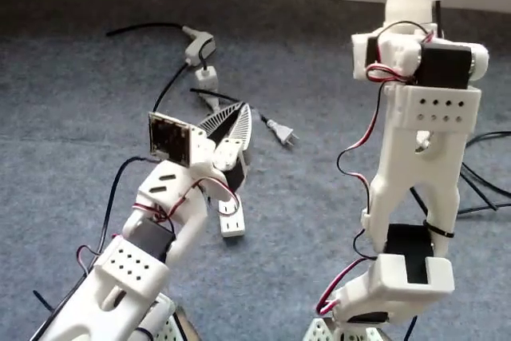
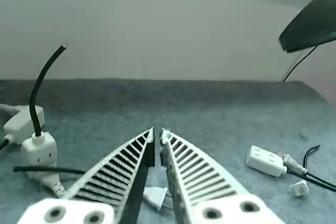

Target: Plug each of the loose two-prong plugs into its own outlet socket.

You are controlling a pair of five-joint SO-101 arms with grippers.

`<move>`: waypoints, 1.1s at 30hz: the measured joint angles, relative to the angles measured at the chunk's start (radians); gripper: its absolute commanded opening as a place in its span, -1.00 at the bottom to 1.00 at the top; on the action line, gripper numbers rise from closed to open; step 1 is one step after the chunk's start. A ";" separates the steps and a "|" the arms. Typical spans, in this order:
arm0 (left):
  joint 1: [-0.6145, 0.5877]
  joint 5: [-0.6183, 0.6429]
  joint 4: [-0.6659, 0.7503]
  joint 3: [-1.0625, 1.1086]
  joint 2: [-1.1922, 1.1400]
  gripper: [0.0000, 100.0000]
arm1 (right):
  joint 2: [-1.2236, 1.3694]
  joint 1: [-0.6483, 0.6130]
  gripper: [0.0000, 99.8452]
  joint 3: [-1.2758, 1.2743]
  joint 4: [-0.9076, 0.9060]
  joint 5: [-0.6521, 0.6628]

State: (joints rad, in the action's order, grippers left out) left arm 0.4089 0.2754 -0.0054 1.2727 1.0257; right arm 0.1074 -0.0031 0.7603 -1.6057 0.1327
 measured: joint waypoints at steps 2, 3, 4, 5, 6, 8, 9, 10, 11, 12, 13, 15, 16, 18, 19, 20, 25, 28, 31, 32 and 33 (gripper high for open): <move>0.003 0.000 -0.133 -0.057 0.000 -0.83 | 0.000 0.011 -0.97 0.009 0.000 -0.014; 0.008 0.000 -0.192 -0.080 0.000 -0.83 | 0.000 0.011 -0.96 0.009 0.000 -0.015; 0.008 0.000 -0.233 -0.100 -0.002 -0.83 | 0.000 0.009 -0.94 0.009 0.000 -0.020; 0.006 0.012 -0.259 -0.121 -0.009 -0.83 | 0.000 0.008 -0.90 0.009 0.000 -0.021; 0.005 0.032 -0.275 -0.149 -0.031 -0.83 | 0.000 0.006 -0.87 0.009 0.000 -0.021; 0.002 0.055 -0.296 -0.215 -0.107 -0.83 | 0.000 0.009 -0.84 0.009 0.000 -0.021; 0.002 0.060 -0.307 -0.255 -0.157 -0.83 | 0.000 0.012 -0.84 0.009 0.000 -0.021; 0.003 0.061 -0.325 -0.305 -0.219 -0.83 | 0.000 0.017 -0.84 0.009 0.000 -0.021; 0.012 0.066 -0.351 -0.367 -0.290 -0.84 | 0.000 0.021 -0.84 0.009 0.002 -0.021; 0.021 0.066 -0.385 -0.431 -0.368 -0.84 | 0.000 0.028 -0.84 0.009 0.011 -0.021; 0.037 0.066 -0.423 -0.505 -0.453 -0.84 | 0.000 0.034 -0.84 0.009 0.017 -0.021; 0.068 0.078 -0.520 -0.669 -0.631 -0.84 | 0.000 0.054 -0.84 0.009 0.032 -0.021; 0.084 0.107 -0.568 -0.758 -0.723 -0.84 | 0.000 0.064 -0.84 0.009 0.041 -0.021; 0.101 0.190 -0.658 -0.941 -0.905 -0.83 | 0.000 0.092 -0.84 0.009 0.057 -0.021; 0.103 0.242 -0.694 -1.033 -0.994 -0.83 | 0.000 0.104 -0.84 0.009 0.063 -0.021; 0.104 0.299 -0.733 -1.123 -1.079 -0.83 | 0.000 0.112 -0.84 0.009 0.066 -0.021; 0.100 0.508 -0.988 -1.567 -1.439 -0.83 | 0.000 0.118 -0.84 0.009 0.072 -0.021; 0.094 0.603 -1.151 -1.812 -1.606 -0.83 | 0.000 0.117 -0.84 0.009 0.072 -0.021; 0.068 0.663 -1.264 -2.021 -1.752 -0.83 | 0.000 0.120 -0.84 0.009 0.072 -0.021; 0.057 0.671 -1.290 -2.081 -1.797 -0.83 | 0.000 0.120 -0.84 0.009 0.072 -0.021; 0.049 0.677 -1.312 -2.136 -1.838 -0.83 | 0.000 0.120 -0.84 0.009 0.072 -0.021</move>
State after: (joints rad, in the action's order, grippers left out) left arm 0.4580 0.9521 -1.3172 -0.8631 -0.8124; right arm 0.1074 0.1166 0.7695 -1.5336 0.1112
